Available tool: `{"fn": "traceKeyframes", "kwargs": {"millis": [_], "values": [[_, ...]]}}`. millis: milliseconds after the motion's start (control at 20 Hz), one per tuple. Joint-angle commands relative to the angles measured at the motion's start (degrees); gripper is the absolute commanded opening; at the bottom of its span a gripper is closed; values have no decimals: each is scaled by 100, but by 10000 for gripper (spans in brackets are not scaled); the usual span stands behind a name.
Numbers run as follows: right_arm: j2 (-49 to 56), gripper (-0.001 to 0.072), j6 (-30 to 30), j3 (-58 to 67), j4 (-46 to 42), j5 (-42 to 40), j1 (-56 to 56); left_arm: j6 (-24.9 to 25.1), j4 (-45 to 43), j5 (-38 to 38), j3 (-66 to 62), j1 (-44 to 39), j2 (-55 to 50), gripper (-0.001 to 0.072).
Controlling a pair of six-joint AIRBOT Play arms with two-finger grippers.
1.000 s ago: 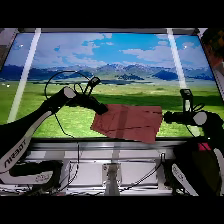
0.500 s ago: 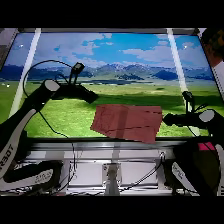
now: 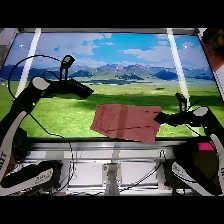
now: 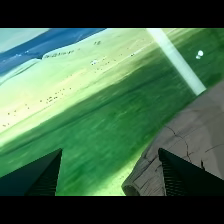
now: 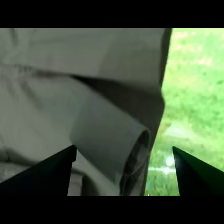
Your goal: Fold the clothes and pants, and hang the long-sleeved shirts on hangers.
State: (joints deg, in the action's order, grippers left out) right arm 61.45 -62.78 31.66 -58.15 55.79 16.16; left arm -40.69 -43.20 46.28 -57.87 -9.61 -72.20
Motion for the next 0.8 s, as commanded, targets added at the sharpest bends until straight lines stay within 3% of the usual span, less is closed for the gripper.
{"fn": "traceKeyframes", "kwargs": {"millis": [0,150,400,500,600,750], "values": [[155,697,-522,2,87,-723,4,-4,0,4,-7,13,17,701],[527,696,-509,2,352,-570,4,-153,-2,2,-7,11,17,701],[1126,607,507,4,1628,-284,-210,-151,-2,2,-7,11,17,701],[1257,406,551,70,1788,-304,-415,-151,-2,0,-7,11,17,701],[1276,15,717,205,1786,-382,-636,-151,-2,2,-7,11,17,701],[1270,10,1008,778,1694,-450,-684,-149,-2,0,-7,13,17,701]]}}
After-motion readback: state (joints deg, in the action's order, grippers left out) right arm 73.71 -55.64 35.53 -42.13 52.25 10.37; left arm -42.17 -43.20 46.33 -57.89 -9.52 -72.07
